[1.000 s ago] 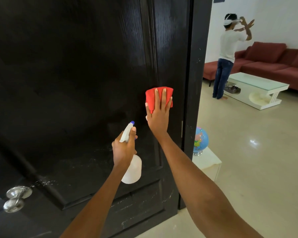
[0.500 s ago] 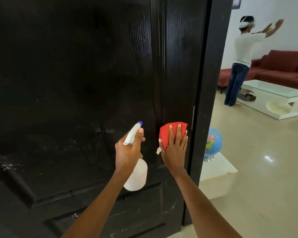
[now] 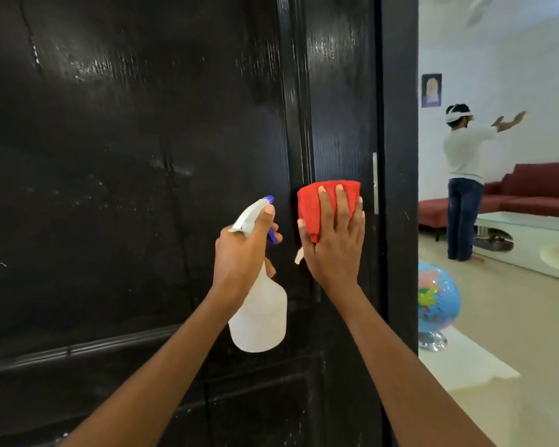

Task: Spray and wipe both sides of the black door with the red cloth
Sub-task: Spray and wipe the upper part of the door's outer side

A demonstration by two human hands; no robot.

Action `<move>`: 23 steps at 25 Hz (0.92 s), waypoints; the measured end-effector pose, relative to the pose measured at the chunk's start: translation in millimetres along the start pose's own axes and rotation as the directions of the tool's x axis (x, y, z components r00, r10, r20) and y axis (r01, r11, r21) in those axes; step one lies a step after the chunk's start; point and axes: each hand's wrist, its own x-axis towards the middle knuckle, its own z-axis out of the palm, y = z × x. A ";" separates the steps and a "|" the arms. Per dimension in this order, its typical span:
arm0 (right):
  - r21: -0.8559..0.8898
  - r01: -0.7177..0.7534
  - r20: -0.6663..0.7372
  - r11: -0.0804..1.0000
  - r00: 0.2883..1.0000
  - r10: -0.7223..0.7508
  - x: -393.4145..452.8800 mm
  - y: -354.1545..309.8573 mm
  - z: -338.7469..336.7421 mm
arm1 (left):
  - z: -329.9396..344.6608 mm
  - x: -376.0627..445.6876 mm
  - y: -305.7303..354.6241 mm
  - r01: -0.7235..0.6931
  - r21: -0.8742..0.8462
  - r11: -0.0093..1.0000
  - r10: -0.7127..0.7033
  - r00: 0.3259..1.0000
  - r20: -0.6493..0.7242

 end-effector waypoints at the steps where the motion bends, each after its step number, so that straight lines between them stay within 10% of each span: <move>1: -0.006 0.011 -0.007 1.000 1.000 -0.011 -4.5 3.3 1.5 | 3.0 -5.5 -10.5 -0.017 -0.006 1.000 0.017 1.000 -0.004; 9: -0.016 0.078 0.054 0.997 0.996 -0.077 -29.3 26.9 -9.9 | 19.7 -33.5 -33.3 -0.073 -0.050 0.996 0.072 0.997 -0.013; 23: 0.087 0.026 0.083 0.996 0.996 -0.033 224.2 -57.0 -49.5 | -43.8 19.6 58.5 -0.197 0.008 0.980 0.195 0.961 -0.196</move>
